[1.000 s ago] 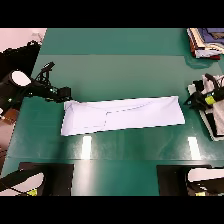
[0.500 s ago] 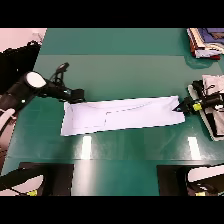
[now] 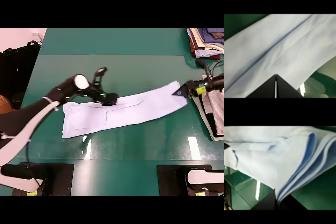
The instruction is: Fold the shirts.
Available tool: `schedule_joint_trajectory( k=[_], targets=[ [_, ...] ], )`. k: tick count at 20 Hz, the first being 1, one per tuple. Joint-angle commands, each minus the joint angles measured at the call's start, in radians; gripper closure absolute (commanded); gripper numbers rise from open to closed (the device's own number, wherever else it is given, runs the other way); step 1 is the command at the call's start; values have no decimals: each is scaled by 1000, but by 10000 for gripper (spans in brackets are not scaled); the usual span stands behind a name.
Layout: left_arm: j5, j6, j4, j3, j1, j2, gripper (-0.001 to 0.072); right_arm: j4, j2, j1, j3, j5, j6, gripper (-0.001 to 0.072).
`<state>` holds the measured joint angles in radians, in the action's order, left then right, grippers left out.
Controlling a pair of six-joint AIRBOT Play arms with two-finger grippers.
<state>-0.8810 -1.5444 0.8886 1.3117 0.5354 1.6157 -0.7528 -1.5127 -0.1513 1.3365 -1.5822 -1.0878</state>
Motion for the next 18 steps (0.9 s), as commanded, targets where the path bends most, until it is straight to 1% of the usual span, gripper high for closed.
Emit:
schedule_joint_trajectory(
  k=[1,6,13,15,18],
  targets=[
    [6,-4,-11,118,93,131,686,99,115,84,61,-2,-46,695],
    [-10,-31,-11,131,125,203,686,107,166,222,170,19,-108,695],
    [-2,-27,-8,131,124,205,685,107,166,378,269,41,-113,695],
    [-23,-27,-14,132,103,190,686,107,166,410,277,54,-112,695],
    [-50,-19,19,132,42,98,686,107,166,459,277,69,-107,695]
  ],
)
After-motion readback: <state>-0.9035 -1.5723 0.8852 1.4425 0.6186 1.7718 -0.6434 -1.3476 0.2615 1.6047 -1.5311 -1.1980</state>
